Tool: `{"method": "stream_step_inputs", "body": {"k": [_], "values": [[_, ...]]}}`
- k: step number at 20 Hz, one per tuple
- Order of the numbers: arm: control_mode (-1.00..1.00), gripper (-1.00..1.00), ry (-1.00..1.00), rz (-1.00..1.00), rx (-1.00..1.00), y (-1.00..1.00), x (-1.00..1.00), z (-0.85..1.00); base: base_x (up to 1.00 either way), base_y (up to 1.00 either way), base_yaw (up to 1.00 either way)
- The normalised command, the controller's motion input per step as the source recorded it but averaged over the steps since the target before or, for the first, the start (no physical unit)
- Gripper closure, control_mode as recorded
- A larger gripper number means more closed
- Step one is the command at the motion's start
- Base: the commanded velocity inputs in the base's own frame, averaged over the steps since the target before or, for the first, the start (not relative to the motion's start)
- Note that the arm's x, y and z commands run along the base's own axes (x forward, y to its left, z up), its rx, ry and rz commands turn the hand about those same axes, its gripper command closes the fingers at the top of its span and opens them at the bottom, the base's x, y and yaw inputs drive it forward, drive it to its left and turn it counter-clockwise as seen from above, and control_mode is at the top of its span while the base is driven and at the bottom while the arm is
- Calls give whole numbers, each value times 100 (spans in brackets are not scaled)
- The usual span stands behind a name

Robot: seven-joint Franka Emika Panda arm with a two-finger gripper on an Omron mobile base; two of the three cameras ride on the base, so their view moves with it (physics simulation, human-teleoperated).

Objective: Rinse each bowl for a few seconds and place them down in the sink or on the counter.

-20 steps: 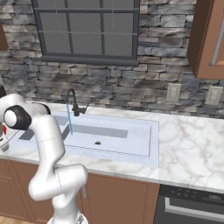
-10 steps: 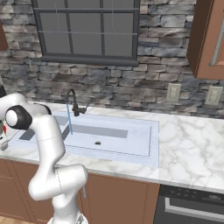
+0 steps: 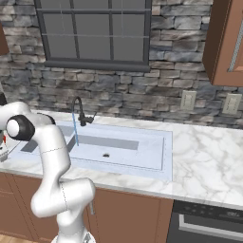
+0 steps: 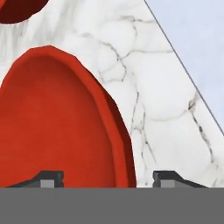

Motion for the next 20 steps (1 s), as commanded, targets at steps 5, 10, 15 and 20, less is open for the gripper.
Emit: {"method": "stream_step_inputs", "body": {"k": [5,10,15,20], "values": [[-100,-100,-7,-3,-18,7,0,24,0,0,0],[-100,-100,-9,-1,-17,2,-1,49,0,0,0],[-100,-100,-8,0,-15,-3,-3,91,0,0,0],[-100,-100,-4,0,-11,-11,-6,100,0,0,0]]}}
